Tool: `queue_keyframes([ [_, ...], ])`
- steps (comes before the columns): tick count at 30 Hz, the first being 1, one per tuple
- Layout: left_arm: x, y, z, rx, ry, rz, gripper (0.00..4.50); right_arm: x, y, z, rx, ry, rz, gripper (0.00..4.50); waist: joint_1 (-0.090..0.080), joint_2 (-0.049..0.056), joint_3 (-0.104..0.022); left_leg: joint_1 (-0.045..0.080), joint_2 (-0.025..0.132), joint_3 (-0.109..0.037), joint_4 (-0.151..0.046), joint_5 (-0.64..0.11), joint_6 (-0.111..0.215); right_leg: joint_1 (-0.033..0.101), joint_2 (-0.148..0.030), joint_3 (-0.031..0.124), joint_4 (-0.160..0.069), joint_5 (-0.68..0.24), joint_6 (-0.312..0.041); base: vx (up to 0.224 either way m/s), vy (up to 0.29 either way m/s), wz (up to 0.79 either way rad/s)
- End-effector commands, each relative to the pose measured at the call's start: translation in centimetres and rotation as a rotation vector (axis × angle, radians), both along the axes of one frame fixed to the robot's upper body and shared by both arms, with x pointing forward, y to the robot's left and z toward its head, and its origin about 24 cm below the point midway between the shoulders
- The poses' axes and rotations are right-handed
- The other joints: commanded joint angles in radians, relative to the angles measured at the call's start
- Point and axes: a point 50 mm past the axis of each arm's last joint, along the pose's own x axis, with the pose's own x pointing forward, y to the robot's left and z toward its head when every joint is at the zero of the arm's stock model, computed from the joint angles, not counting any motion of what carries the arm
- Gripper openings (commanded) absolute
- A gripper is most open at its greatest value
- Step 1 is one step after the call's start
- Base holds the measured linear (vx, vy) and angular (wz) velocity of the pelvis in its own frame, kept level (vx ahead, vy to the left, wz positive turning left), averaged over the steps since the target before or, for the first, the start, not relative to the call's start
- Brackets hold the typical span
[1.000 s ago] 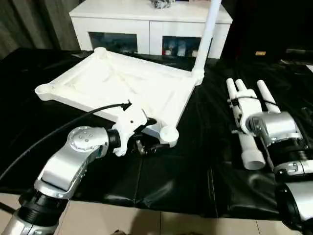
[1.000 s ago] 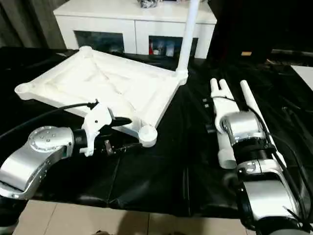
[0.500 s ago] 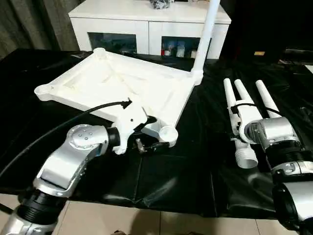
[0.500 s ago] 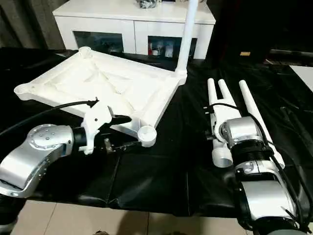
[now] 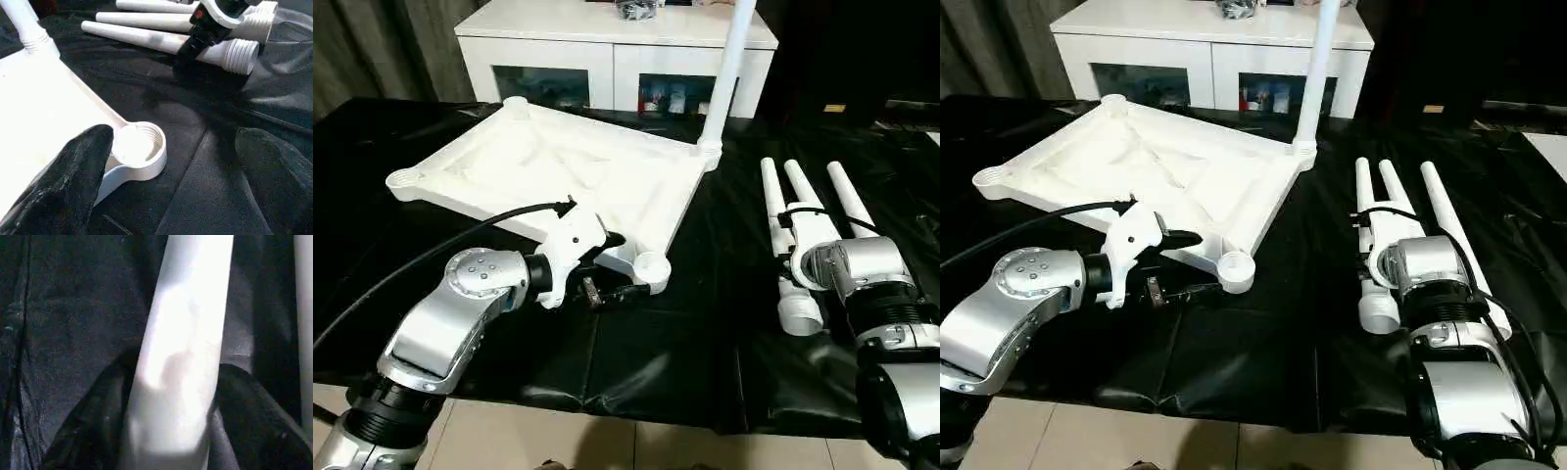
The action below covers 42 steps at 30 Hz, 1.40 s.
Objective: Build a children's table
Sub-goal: Pick table leg
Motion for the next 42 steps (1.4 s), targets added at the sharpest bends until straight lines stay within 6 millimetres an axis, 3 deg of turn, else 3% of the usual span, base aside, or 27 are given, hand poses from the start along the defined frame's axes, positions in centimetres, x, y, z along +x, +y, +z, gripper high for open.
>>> queue_keyframes([
  [1, 0.0, -0.2, 0.8, 0.005, -0.03, -0.018, 4.5, -0.3, -0.3, -0.4, 0.01, 0.018, -0.037, 2.36, -0.002, -0.002, -0.063, 0.023, 0.039, -0.022, -0.07, -0.246, -0.042, 0.041, -0.051, 0.039, -0.07, -0.271, -0.205, 0.0, 0.0, 0.0],
  [6, 0.0, -0.2, 0.9, 0.003, -0.033, -0.018, 4.5, -0.2, -0.4, -0.1, 0.009, -0.015, -0.067, 1.96, -0.003, -0.003, -0.063, 0.023, 0.039, -0.021, -0.07, -0.247, -0.042, 0.04, -0.051, 0.039, -0.071, -0.277, -0.2, 0.0, 0.0, 0.0],
  [12, 0.5, -0.4, 1.5, -0.043, -0.071, 0.018, 4.5, 0.1, -0.2, 1.6, 0.039, -0.146, -0.096, 1.82, 0.0, -0.004, -0.065, 0.021, 0.04, -0.022, -0.072, -0.222, -0.041, 0.042, -0.05, 0.04, -0.068, -0.256, -0.185, 0.0, 0.0, 0.0],
  [19, 2.2, -0.8, 3.6, -0.201, -0.149, 0.13, 4.5, -0.2, 0.3, 6.3, 0.099, -0.588, -0.099, 1.8, 0.001, 0.003, -0.065, 0.022, 0.039, -0.022, -0.074, -0.229, -0.036, 0.04, -0.05, 0.041, -0.074, -0.263, -0.163, 0.0, 0.0, 0.0],
  [27, 3.3, -1.9, 6.3, -0.469, -0.107, 0.187, 4.5, -1.0, -0.2, 11.2, 0.207, -0.926, -0.095, 1.8, 0.001, 0.002, -0.067, 0.02, 0.035, -0.019, -0.07, -0.211, -0.015, 0.041, -0.046, 0.04, -0.071, -0.229, -0.17, 0.0, 0.0, 0.0],
  [30, 3.5, -2.4, 7.5, -0.595, -0.05, 0.179, 4.5, -1.6, 0.5, 13.0, 0.258, -1.052, -0.026, 1.8, 0.003, -0.002, -0.068, 0.015, 0.033, -0.017, -0.067, -0.206, 0.003, 0.045, -0.048, 0.04, -0.072, -0.221, -0.183, 0.0, 0.0, 0.0],
  [31, 3.6, -2.6, 8.3, -0.655, -0.036, 0.165, 4.5, -2.0, 1.7, 14.1, 0.317, -1.127, 0.066, 1.8, 0.001, -0.008, -0.066, 0.01, 0.032, -0.018, -0.067, -0.193, 0.021, 0.048, -0.046, 0.038, -0.072, -0.225, -0.181, 0.0, 0.0, 0.0],
  [34, 3.9, -2.7, 8.9, -0.703, -0.021, 0.174, 4.5, -2.5, 3.5, 14.9, 0.381, -1.16, 0.202, 1.8, 0.0, -0.005, -0.064, 0.012, 0.034, -0.019, -0.066, -0.197, 0.037, 0.044, -0.045, 0.038, -0.078, -0.269, -0.167, 0.0, 0.0, 0.0],
  [36, 3.9, -2.7, 8.9, -0.703, -0.021, 0.174, 4.5, -2.5, 3.5, 14.9, 0.381, -1.16, 0.202, 1.8, 0.001, -0.005, -0.065, 0.013, 0.033, -0.018, -0.066, -0.198, 0.037, 0.043, -0.044, 0.038, -0.08, -0.276, -0.164, 0.0, 0.0, 0.0],
  [37, 4.2, -3.2, 9.6, -0.732, 0.009, 0.157, 4.5, -3.2, 6.0, 15.0, 0.467, -1.143, 0.388, 1.8, 0.004, -0.007, -0.063, 0.014, 0.034, -0.018, -0.066, -0.202, 0.035, 0.042, -0.046, 0.038, -0.083, -0.304, -0.155, 0.0, 0.0, 0.0],
  [38, 4.3, -3.3, 9.8, -0.734, 0.015, 0.153, 4.5, -3.4, 6.7, 14.9, 0.513, -1.132, 0.44, 1.8, 0.006, -0.003, -0.064, 0.015, 0.035, -0.02, -0.067, -0.211, 0.038, 0.042, -0.045, 0.038, -0.083, -0.305, -0.154, 0.0, 0.0, 0.0],
  [42, 4.9, -3.9, 10.3, -0.733, 0.049, 0.149, 4.5, -4.0, 8.4, 14.5, 0.617, -1.083, 0.588, 1.8, 0.007, -0.006, -0.064, 0.013, 0.035, -0.021, -0.068, -0.206, 0.035, 0.042, -0.045, 0.038, -0.082, -0.291, -0.161, 0.0, 0.0, 0.0],
])
